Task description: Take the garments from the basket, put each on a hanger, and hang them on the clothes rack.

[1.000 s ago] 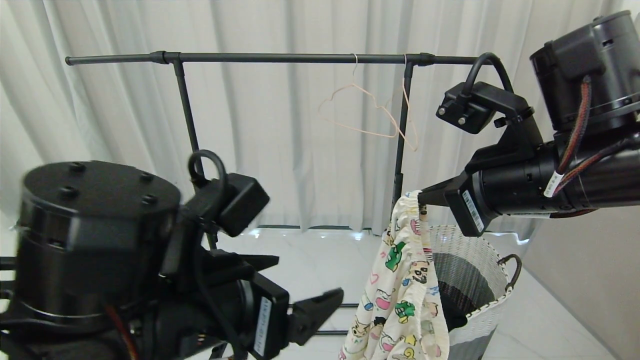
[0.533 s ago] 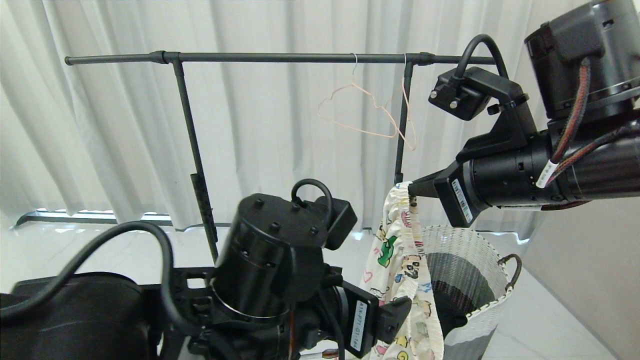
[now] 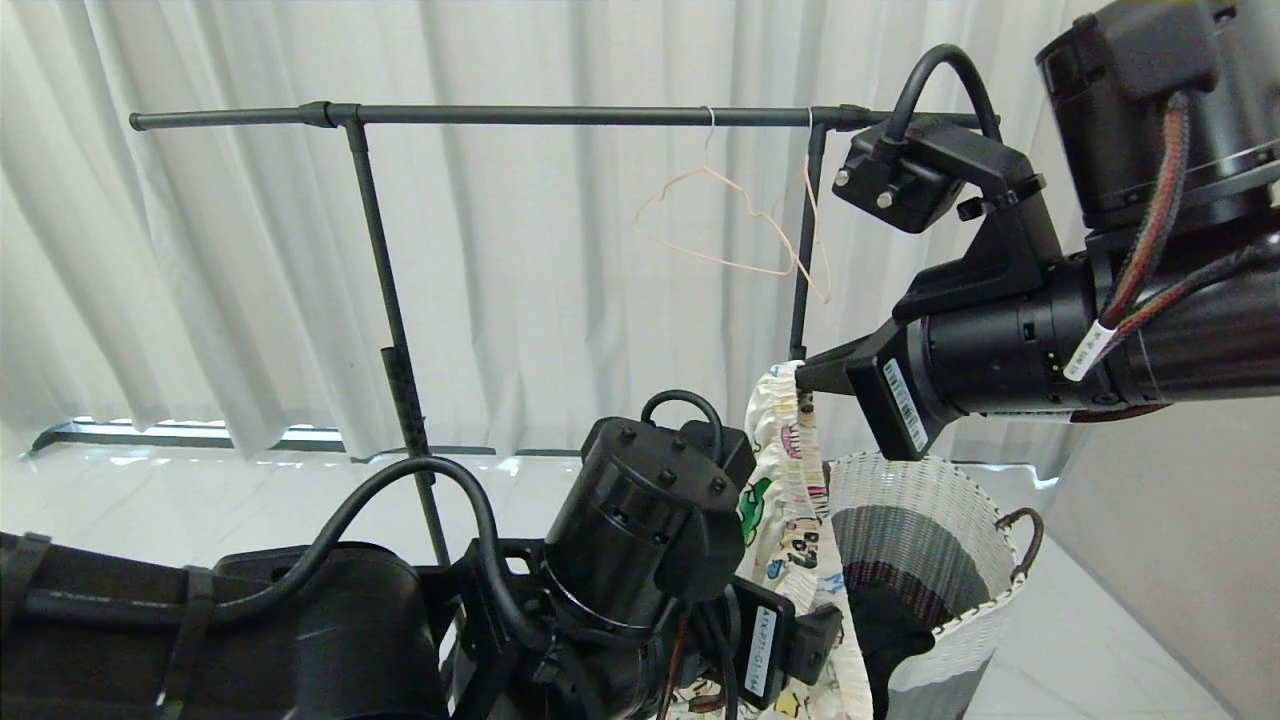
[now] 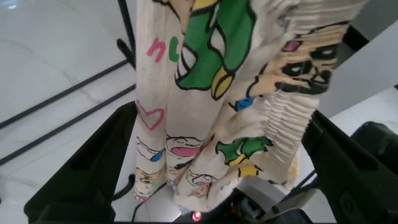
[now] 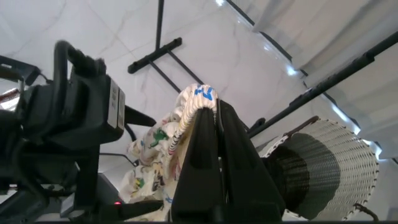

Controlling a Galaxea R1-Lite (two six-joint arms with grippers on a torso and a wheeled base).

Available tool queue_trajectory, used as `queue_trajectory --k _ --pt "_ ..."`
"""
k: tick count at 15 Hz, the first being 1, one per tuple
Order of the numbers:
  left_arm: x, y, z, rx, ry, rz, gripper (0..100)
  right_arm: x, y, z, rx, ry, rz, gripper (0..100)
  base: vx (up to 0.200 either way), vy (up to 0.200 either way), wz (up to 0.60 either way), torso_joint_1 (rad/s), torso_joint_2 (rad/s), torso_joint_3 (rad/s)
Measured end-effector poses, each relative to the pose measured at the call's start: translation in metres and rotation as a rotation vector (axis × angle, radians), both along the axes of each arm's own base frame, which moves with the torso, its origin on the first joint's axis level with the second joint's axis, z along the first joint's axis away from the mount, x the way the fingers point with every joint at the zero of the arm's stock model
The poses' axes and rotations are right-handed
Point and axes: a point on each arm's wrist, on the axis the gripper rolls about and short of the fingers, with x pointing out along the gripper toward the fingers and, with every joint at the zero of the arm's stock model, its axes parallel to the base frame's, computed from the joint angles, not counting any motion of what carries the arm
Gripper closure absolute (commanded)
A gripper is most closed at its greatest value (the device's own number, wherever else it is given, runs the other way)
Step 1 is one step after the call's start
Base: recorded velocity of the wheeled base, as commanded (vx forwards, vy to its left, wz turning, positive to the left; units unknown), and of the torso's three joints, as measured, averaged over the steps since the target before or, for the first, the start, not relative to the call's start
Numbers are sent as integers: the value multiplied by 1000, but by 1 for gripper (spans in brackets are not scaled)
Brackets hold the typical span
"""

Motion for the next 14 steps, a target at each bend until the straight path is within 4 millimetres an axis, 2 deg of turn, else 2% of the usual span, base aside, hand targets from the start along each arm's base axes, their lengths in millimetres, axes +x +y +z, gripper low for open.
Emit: queue_trajectory --k 6,10,14 --pt "2 14 -36 131 48 73 0 -1 0 2 -3 -10 -14 100 0 0 0 0 0 0" --pt "2 20 -48 174 73 88 0 0 -4 2 -9 -4 -28 100 0 0 0 0 0 0" --pt "-8 30 -61 236 89 102 0 5 -11 1 -28 4 -88 100 0 0 0 0 0 0"
